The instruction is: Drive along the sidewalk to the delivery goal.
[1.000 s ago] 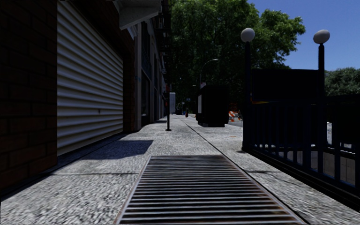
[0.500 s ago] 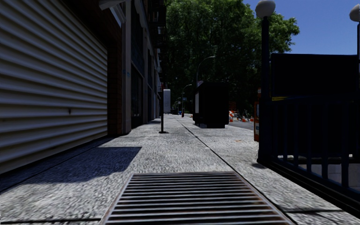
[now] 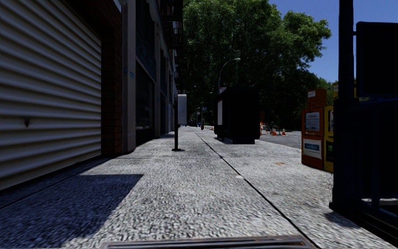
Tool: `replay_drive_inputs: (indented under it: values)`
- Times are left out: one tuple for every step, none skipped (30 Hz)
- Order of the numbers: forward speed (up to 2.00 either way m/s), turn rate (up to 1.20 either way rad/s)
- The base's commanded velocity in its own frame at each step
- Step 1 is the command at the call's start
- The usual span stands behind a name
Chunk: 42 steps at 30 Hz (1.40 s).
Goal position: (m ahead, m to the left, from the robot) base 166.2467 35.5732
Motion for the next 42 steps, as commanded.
replay_drive_inputs:
  values:
    - [2.00,0.00]
    - [2.00,0.00]
    - [2.00,0.00]
    - [2.00,0.00]
    - [2.00,0.00]
    - [2.00,-0.01]
    - [2.00,-0.04]
    - [2.00,-0.04]
    - [2.00,-0.08]
    - [2.00,-0.11]
    - [2.00,-0.15]
    - [2.00,-0.15]
    - [2.00,-0.18]
    - [2.00,-0.23]
    - [2.00,-0.25]
    - [2.00,-0.27]
    - [2.00,-0.27]
    - [2.00,-0.27]
    - [2.00,-0.27]
    - [2.00,-0.28]
    - [2.00,-0.28]
    - [2.00,-0.28]
    - [2.00,-0.28]
    - [2.00,-0.28]
    - [2.00,-0.28]
    - [2.00,-0.29]
    - [2.00,-0.29]
    - [2.00,-0.27]
    - [2.00,-0.09]
    - [2.00,0.00]
    - [2.00,0.00]
    - [2.00,0.00]
    - [2.00,0.00]
    - [2.00,0.00]
    - [2.00,0.00]
    - [2.00,0.00]
    - [2.00,0.00]
    - [2.00,0.00]
    - [2.00,0.00]
    - [2.00,0.00]
    - [2.00,0.00]
    - [2.00,0.00]
